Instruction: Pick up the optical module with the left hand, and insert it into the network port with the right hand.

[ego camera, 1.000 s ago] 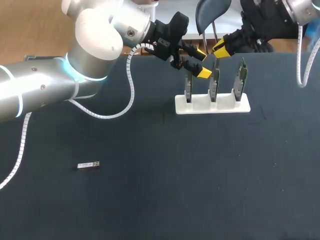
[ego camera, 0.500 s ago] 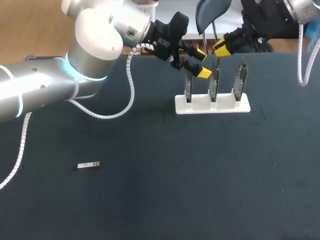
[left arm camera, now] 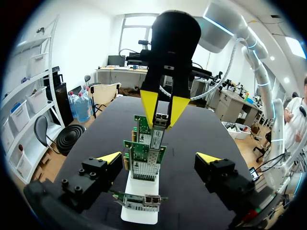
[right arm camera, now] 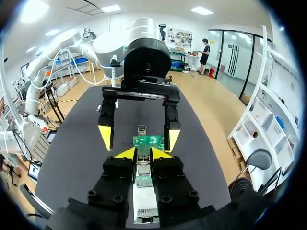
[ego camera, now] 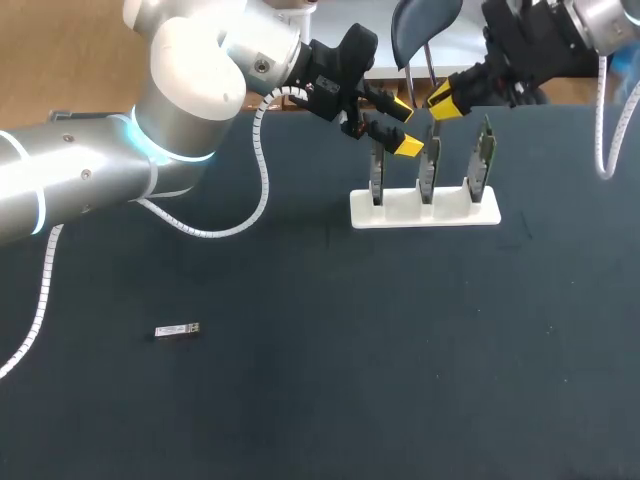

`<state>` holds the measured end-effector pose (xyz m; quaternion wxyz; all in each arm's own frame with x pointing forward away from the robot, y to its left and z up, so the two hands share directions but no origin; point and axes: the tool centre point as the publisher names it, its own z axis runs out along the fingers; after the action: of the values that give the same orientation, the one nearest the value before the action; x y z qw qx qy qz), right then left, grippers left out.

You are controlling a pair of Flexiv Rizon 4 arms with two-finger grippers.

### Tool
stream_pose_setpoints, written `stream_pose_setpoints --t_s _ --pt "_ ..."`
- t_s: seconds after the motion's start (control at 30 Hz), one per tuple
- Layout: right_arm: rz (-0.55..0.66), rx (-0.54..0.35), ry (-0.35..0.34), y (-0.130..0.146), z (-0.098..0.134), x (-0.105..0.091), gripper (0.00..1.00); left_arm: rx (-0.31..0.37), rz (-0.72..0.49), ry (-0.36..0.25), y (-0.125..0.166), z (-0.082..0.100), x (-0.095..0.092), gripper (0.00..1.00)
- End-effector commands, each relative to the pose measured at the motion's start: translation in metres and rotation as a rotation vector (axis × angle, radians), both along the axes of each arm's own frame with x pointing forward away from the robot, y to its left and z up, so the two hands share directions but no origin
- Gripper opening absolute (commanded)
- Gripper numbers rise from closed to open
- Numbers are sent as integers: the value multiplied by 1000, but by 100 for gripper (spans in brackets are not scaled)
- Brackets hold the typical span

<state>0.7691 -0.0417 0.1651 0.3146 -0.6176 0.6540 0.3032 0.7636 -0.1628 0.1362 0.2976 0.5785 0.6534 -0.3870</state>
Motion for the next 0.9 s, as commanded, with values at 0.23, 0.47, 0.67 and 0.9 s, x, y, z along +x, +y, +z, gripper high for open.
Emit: stream_pose_setpoints --t_s 0.23,0.47,0.67,0.9 --pt "-18 7 13 -2 -2 -2 100 5 -2 2 0 1 1 100" --pt "-21 44 10 -6 11 -3 100 5 -2 2 0 1 1 100" --pt "40 130 32 -15 25 -2 100 5 -2 2 0 1 1 100" --pt "75 118 3 -17 37 -2 100 5 -2 2 0 1 1 100"
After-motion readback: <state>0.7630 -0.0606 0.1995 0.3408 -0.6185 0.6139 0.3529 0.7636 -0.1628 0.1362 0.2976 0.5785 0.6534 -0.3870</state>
